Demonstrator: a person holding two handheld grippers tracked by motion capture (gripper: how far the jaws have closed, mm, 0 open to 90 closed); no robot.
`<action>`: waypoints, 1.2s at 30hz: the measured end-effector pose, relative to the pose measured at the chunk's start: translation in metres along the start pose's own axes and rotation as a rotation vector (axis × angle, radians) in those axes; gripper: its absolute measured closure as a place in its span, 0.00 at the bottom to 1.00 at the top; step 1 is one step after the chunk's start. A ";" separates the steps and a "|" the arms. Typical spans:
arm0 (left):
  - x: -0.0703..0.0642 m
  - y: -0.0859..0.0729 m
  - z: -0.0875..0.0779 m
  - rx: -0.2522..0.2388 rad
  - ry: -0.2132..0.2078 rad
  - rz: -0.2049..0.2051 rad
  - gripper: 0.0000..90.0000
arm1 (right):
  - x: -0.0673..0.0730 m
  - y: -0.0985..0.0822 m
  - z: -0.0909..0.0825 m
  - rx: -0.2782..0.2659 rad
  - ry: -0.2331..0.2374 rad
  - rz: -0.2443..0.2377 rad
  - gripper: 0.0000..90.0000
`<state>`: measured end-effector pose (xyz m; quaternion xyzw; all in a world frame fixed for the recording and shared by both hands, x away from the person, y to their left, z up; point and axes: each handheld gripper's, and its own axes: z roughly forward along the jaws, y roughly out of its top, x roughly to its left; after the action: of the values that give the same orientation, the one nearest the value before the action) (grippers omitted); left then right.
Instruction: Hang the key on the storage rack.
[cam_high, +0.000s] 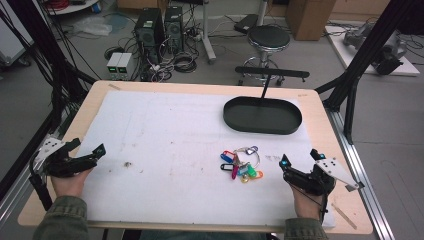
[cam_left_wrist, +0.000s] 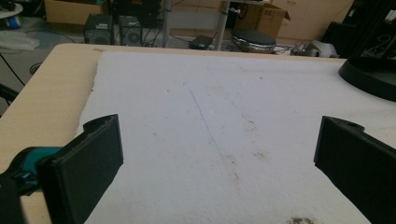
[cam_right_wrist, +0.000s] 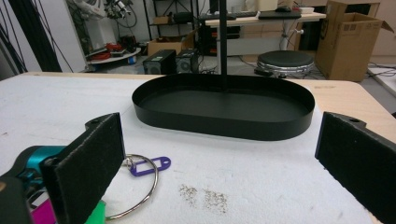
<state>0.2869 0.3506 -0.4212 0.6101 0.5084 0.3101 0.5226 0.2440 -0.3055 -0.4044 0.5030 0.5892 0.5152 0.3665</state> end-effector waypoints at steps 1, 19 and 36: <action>0.000 0.000 0.000 0.000 -0.001 0.000 0.02 | 0.000 0.000 0.000 0.000 0.000 0.000 0.00; 0.001 0.000 0.000 0.004 0.002 0.004 0.02 | 0.010 0.004 0.009 0.068 0.033 -0.022 0.00; 0.001 0.000 -0.001 0.005 0.010 0.008 0.02 | 0.020 0.013 0.038 0.192 0.115 -0.060 0.00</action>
<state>0.2867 0.3522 -0.4215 0.6116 0.5095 0.3142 0.5174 0.2786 -0.2769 -0.3980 0.4874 0.6707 0.4733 0.2976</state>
